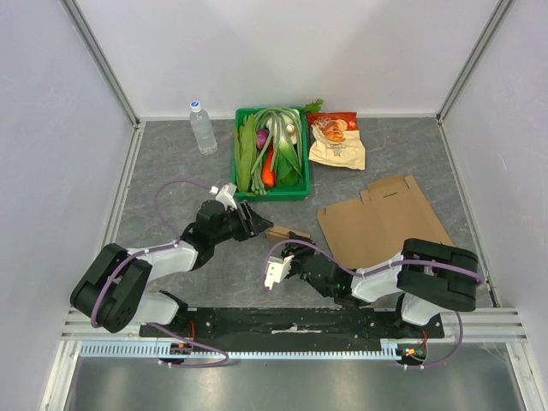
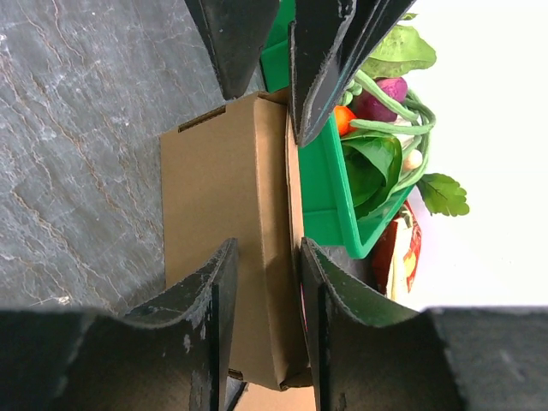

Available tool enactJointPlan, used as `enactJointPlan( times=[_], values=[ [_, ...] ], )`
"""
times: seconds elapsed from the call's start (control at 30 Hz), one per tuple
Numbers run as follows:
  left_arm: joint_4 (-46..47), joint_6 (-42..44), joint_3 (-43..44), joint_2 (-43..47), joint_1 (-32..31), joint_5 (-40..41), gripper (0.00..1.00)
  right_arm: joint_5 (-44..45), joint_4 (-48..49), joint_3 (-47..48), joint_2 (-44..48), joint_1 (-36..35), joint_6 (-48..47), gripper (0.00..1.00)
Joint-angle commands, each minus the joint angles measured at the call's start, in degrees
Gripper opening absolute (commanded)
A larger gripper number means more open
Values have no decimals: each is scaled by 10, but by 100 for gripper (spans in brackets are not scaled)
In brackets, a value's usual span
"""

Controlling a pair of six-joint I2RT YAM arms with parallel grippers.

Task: Fold the paper box

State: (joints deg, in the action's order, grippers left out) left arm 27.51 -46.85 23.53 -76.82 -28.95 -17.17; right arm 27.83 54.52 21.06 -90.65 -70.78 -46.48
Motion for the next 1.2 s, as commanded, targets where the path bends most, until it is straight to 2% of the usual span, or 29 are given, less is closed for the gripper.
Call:
enactJointPlan(
  times=[0.0, 0.03, 0.17, 0.3, 0.37, 0.47, 0.53, 0.6, 0.67, 0.7, 0.77, 0.8, 0.83, 0.87, 0.9, 0.93, 0.97, 1.0, 1.17],
  values=[
    [67, -24, -36, -11, 2, -18, 57, -26, -48, -1, 2, 7, 26, 42],
    [76, -30, -44, -12, 2, -18, 52, -25, -47, -1, 3, 8, 28, 43],
    [92, -33, -71, -28, 2, -13, 43, -30, -43, -1, 4, 14, 39, 45],
    [103, -37, -81, -43, 2, 6, 39, -34, -37, -5, 4, 25, 61, 47],
    [107, -39, -89, -47, 2, 12, 38, -29, -48, -2, 13, 28, 87, 53],
    [99, -31, -81, -55, 1, 9, 41, -35, -125, 25, 55, 42, 141, 67],
    [94, -28, -75, -60, 0, 10, 43, -13, -215, 66, 81, 51, 225, 80],
    [91, -26, -73, -61, 0, 13, 43, -8, -319, 93, 115, 58, 287, 84],
    [86, -25, -70, -59, -1, 14, 43, 15, -378, 122, 155, 64, 328, 89],
    [83, -21, -69, -56, -1, 14, 43, 27, -436, 131, 170, 67, 389, 95],
    [71, -18, -65, -47, -1, 19, 44, 44, -503, 161, 219, 90, 457, 98],
    [69, -18, -64, -45, -1, 19, 44, 31, -582, 174, 236, 106, 496, 98],
    [66, -18, -61, -41, -1, 19, 44, 5, -618, 199, 263, 155, 582, 98],
    [59, -18, -60, -35, -1, 19, 44, -22, -647, 207, 274, 187, 626, 98],
    [55, -17, -59, -33, -2, 20, 45, -123, -687, 212, 282, 221, 662, 98],
    [52, -17, -55, -30, -3, 21, 45, -183, -696, 212, 285, 288, 722, 98],
    [48, -16, -54, -26, -4, 21, 45, -236, -698, 207, 288, 314, 742, 98],
    [42, -14, -52, -24, -5, 23, 45, -325, -693, 193, 286, 336, 764, 98],
    [26, -8, -47, -19, -5, 26, 45, -456, -612, 135, 285, 409, 886, 97]
  ],
)
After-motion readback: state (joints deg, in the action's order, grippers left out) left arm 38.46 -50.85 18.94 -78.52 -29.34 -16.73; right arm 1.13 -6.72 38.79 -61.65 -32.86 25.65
